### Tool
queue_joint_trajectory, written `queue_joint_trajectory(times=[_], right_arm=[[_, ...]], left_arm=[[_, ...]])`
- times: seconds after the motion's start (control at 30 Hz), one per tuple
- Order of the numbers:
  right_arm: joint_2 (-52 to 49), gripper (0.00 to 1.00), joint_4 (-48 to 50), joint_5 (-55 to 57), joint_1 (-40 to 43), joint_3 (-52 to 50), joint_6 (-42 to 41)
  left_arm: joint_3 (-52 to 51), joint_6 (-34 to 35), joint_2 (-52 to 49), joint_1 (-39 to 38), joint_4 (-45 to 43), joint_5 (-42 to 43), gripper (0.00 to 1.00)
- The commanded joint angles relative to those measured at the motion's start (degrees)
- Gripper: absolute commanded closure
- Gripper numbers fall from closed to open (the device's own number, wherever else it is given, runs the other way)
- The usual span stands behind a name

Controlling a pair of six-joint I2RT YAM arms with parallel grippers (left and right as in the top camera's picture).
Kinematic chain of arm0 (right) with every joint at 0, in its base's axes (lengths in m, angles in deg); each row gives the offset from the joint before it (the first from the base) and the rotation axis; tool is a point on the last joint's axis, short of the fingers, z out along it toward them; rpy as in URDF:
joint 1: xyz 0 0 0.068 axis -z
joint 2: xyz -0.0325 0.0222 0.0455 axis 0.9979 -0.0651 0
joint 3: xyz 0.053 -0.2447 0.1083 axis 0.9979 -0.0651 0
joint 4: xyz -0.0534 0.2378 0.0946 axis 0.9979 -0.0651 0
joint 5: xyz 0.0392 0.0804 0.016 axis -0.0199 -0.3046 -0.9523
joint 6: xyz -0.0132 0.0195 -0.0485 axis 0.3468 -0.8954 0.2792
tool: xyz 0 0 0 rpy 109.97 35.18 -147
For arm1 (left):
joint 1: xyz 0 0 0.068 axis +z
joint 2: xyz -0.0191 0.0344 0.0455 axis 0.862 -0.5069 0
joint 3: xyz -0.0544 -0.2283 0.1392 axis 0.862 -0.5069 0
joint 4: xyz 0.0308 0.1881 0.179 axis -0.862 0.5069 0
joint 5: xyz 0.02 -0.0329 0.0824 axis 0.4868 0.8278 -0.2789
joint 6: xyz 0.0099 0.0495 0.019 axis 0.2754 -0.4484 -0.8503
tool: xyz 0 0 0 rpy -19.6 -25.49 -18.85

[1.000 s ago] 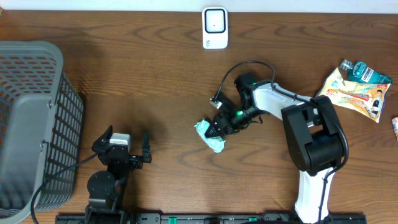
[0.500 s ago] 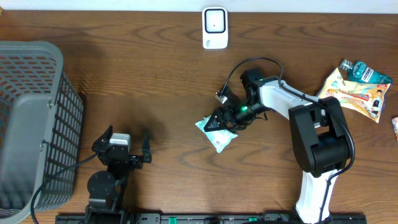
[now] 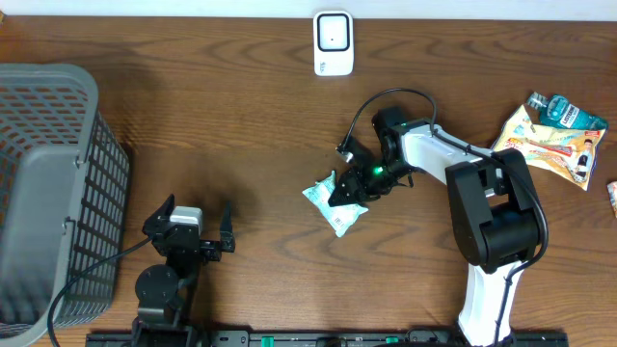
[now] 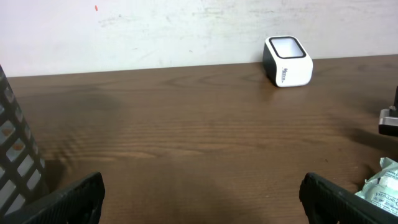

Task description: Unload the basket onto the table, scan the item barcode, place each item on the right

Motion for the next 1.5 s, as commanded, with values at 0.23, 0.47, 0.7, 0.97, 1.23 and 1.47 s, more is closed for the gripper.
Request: queue_joint_trajectory(times=[0.23, 0.47, 0.7, 0.97, 1.23, 1.47], right_arm=[[-1.40, 0.96, 0.37, 0.31, -0.20, -0.70, 0.46], [-1.38, 0.99, 0.76, -3.65, -0.20, -0.70, 0.46], [-1.20, 0.99, 0.48, -19.61, 1.18, -0.57, 0.42], [2.97, 0.98, -10.93, -23.98, 4.79, -0.57, 1.38], [15.41, 0.98, -21.64, -21.88, 5.88, -0.59, 8.35], [29.99, 0.98, -24.33, -11.61, 5.27, -0.66, 4.52]], left_arm=[[-0.90, 0.09, 0.26, 0.15, 1.90, 0.79, 0.00], [-0.90, 0.09, 0.26, 0.15, 1.90, 0.79, 0.00], [-0.90, 0.09, 0.26, 0.15, 1.90, 0.79, 0.00], [-0.90, 0.09, 0.26, 0.15, 1.90, 0.79, 0.00], [-0.90, 0.09, 0.26, 0.15, 1.90, 0.79, 0.00], [-0.90, 0.09, 0.26, 0.15, 1.90, 0.79, 0.00]])
